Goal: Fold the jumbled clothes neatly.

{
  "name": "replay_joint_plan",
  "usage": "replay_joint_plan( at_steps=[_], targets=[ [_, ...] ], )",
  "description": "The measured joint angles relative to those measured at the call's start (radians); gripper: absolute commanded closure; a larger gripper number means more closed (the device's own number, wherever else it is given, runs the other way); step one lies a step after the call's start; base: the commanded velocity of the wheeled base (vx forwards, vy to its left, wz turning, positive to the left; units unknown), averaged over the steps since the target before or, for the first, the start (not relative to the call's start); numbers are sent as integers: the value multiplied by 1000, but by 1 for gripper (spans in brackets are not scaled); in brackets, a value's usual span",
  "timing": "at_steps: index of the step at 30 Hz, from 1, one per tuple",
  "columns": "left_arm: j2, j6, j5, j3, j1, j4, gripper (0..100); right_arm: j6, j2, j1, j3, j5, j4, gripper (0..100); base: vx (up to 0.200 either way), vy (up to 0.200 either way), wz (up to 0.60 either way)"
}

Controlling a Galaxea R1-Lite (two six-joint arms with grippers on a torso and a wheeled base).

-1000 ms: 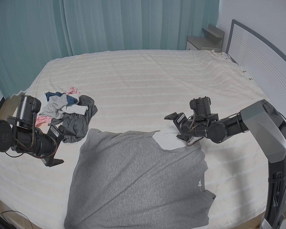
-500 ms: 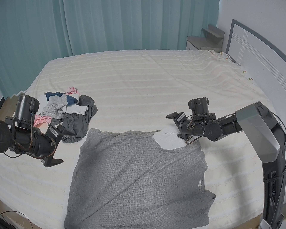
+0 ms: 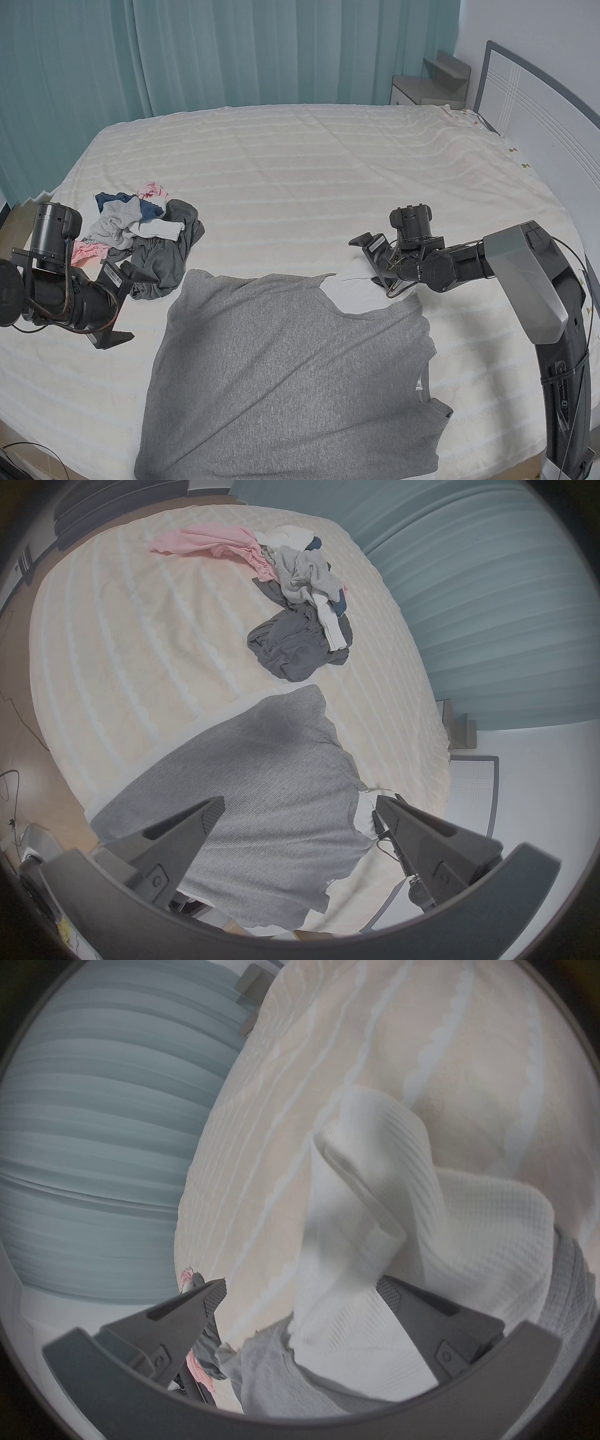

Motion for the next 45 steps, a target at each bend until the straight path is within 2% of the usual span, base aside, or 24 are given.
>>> replay_joint_plan(
  at_steps=[7, 12, 21, 28, 35, 45],
  targets=[
    [1, 1, 0, 3, 0, -2, 0, 5, 41, -2, -148, -9, 46, 0, 0, 0, 0],
    [0, 0, 1, 7, 0, 0, 0, 37, 59, 26, -202, -10, 62, 0, 0, 0, 0],
    [-15, -2, 46, 17, 0, 0, 0, 67, 81, 67, -211, -12, 56, 0, 0, 0, 0],
    [-31, -6, 48, 20, 0, 4, 0, 68, 81, 72, -213, -17, 55, 0, 0, 0, 0],
    [-43, -6, 48, 21, -1, 6, 0, 75, 80, 76, -212, -79, 36, 0, 0, 0, 0],
    [-50, -5, 48, 24, -1, 4, 0, 120, 22, 125, -212, -77, 38, 0, 0, 0, 0]
  ],
)
